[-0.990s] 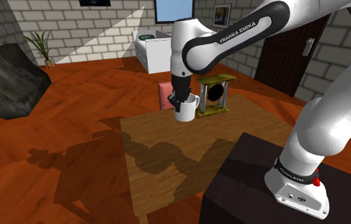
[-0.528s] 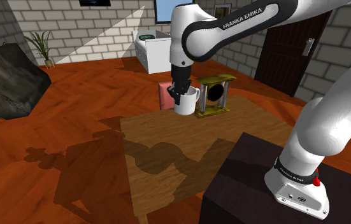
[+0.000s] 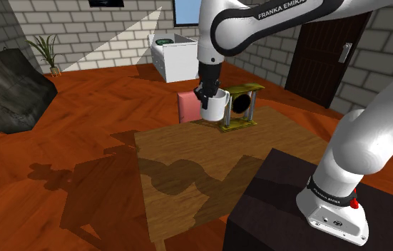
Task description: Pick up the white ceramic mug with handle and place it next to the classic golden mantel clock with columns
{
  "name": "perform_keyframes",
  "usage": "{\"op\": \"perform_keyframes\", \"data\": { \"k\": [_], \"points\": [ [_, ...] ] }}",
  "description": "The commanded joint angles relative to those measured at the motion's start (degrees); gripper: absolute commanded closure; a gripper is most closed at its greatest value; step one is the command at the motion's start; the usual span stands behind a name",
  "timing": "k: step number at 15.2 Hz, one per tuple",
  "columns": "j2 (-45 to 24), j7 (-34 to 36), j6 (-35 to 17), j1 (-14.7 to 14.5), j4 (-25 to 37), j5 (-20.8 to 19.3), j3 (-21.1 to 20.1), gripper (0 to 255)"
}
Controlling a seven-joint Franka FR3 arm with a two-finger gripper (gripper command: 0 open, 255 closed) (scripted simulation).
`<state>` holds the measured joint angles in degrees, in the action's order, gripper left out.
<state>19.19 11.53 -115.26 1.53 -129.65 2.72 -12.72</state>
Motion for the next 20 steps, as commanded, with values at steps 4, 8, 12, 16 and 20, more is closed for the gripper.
{"op": "perform_keyframes", "data": {
  "k": [4,8,12,16,20],
  "points": [
    [4.4,-7.04,0.45,2.21,-3.99,-0.55,5.01,255],
    [7.09,-12.68,0.72,4.28,-6.46,-1.72,9.26,255],
    [8.77,-18.33,0.97,6.55,-7.89,-3.3,13.61,255],
    [9.38,-24.02,1.15,8.93,-8.25,-5.05,18.03,255],
    [8.88,-29.76,1.22,11.21,-7.54,-6.74,22.52,255]
  ]
}}
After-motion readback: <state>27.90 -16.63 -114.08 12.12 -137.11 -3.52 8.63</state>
